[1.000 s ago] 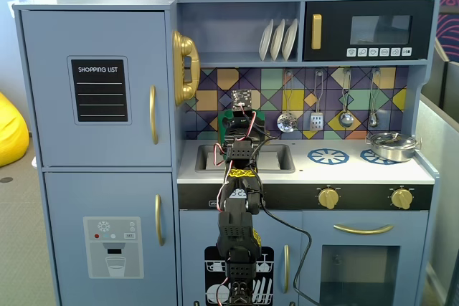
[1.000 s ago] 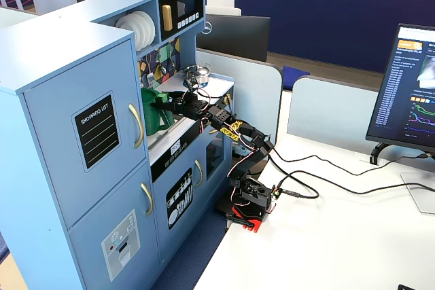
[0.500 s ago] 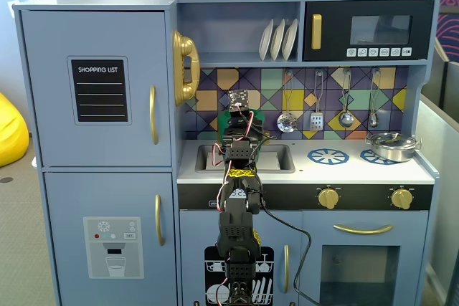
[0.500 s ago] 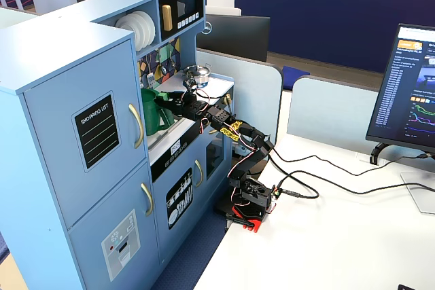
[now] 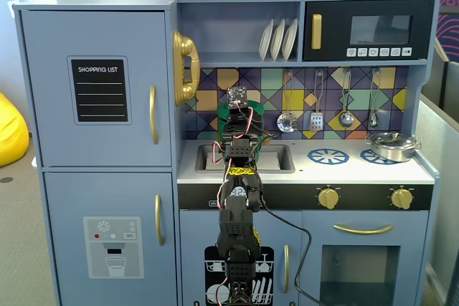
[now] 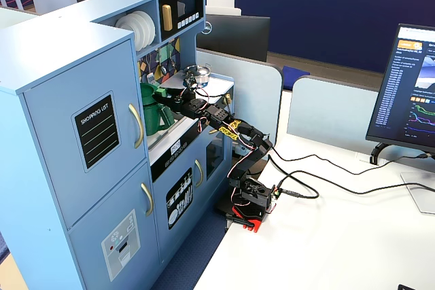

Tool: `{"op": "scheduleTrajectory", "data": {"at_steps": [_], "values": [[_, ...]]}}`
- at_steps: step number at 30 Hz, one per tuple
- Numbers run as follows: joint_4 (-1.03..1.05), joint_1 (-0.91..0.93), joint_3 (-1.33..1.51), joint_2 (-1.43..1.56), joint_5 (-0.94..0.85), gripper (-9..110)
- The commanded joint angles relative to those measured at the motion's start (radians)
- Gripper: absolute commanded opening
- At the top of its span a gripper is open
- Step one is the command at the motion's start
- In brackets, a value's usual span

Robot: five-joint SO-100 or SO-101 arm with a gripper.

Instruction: Take off the lid from the green recipient and place it on the counter

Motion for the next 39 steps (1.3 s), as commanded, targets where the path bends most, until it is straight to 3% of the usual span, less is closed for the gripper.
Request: {"op": "scheduleTrajectory", "data": {"at_steps": [1, 16, 21, 39], "values": [[-0.04, 0.025, -0.089, 0.017, -0.005, 0], [-0.017, 0.448, -0.14, -0.002, 0.074, 0], [-0.173, 0.545, -0.04, -0.046, 0.075, 0], [-0.561, 0.557, 0.422, -0.075, 0.052, 0]]}}
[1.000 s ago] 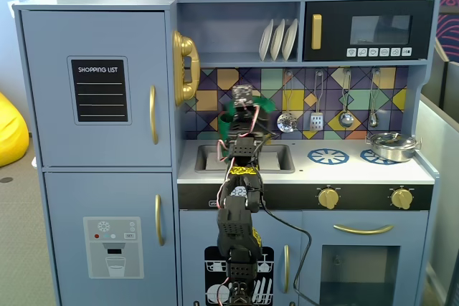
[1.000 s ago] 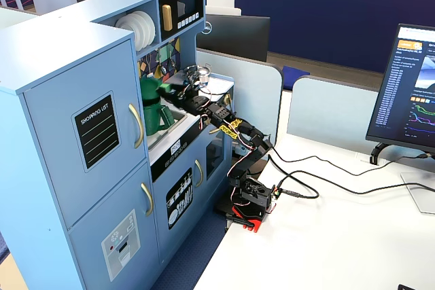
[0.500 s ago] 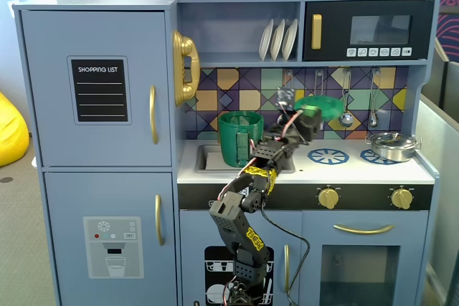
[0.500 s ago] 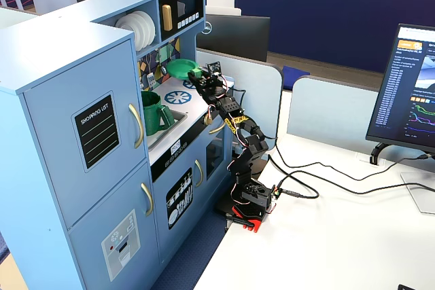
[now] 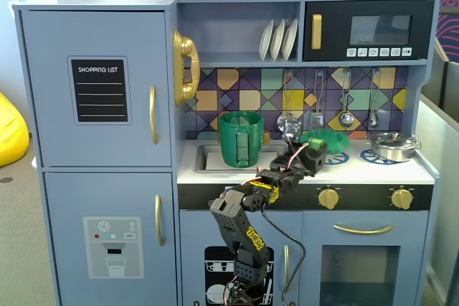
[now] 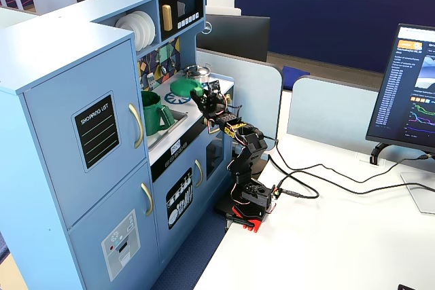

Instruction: Take off the lid from the green recipient and place it on the counter

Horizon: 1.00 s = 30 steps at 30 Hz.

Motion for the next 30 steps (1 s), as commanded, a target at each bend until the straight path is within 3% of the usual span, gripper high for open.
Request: {"op": "scheduleTrajectory", "data": {"at_steps": [1, 20, 22, 30], "values": [[-0.092, 0.018, 0.032, -0.002, -0.008, 0], [-0.21, 0.017, 0.161, -0.046, -0.02, 1], [-0.21, 0.018, 0.153, -0.044, -0.008, 12], [-0.215, 0.029, 0.115, -0.026, 0.066, 35]]}}
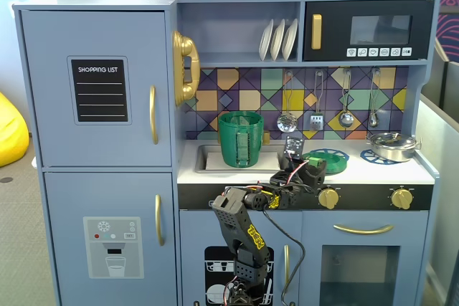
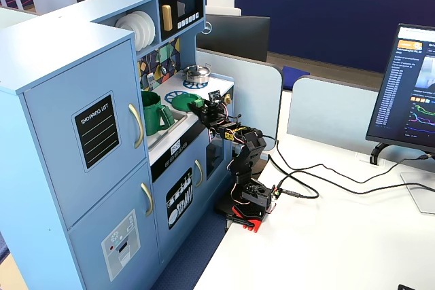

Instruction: Take off the lid from the green recipient and place it on the counter

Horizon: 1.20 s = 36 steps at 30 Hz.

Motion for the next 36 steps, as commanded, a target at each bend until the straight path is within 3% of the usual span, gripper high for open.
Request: {"op": "scheduleTrajectory", "data": {"at_steps": [1, 10, 15, 25, 36], "values": [[-0.035, 0.02, -0.063, 0.026, 0.029, 35], [-0.002, 0.021, -0.115, 0.086, 0.014, 36], [0.173, 0.021, -0.227, 0.164, 0.009, 33], [0.882, -0.087, -0.44, 0.407, 0.014, 30], [1.439, -0.354, -0.357, 0.667, -0.067, 23]]}}
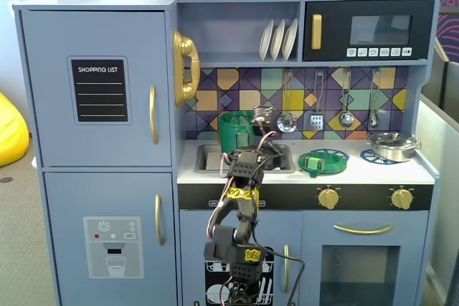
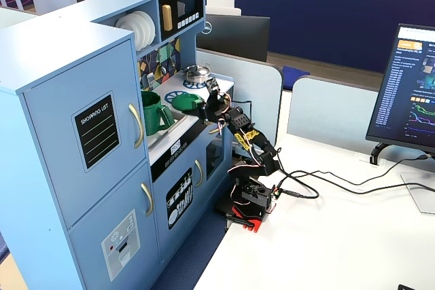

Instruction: Take off the lid from the green recipient and place it on the counter

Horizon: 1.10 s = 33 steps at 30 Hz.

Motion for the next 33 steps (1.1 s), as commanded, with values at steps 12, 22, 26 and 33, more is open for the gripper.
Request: {"op": "scheduleTrajectory", "data": {"at_steps": [12, 22, 26, 33], "values": [[0.107, -0.178, 0.413, 0.25, -0.077, 13], [-0.055, -0.258, 0.787, 0.385, -0.094, 1], [-0.101, -0.267, 0.879, 0.459, -0.084, 0], [-0.094, -0.27, 0.959, 0.528, -0.077, 0]]}}
